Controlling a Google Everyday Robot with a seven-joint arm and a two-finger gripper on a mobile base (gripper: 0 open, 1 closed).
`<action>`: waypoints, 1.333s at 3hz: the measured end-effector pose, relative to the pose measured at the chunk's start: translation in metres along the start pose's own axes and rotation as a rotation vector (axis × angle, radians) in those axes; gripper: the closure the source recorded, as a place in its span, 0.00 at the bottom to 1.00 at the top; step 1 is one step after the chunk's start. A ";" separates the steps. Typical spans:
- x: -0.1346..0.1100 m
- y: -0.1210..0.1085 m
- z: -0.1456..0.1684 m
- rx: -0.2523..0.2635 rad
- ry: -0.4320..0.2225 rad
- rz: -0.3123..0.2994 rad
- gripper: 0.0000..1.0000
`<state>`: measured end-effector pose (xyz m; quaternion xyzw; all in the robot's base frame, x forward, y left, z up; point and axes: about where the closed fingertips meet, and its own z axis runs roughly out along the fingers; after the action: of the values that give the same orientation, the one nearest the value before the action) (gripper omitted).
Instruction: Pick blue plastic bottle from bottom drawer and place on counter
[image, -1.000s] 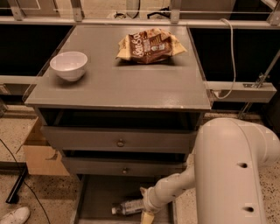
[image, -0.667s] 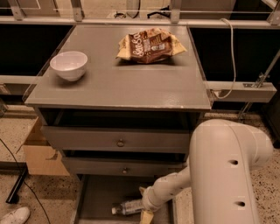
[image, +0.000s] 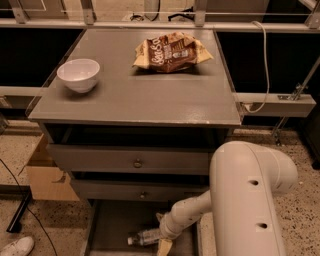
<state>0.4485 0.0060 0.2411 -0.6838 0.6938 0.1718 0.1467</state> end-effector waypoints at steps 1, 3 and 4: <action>-0.004 -0.002 0.019 -0.011 -0.008 -0.010 0.00; -0.013 -0.008 0.053 -0.027 -0.028 -0.037 0.00; -0.010 -0.009 0.072 -0.056 -0.022 -0.011 0.00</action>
Offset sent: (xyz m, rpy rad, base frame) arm 0.0154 0.0387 -0.0458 0.0299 -0.0017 0.0471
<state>0.4555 0.0460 0.1804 -0.6895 0.6833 0.1978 0.1360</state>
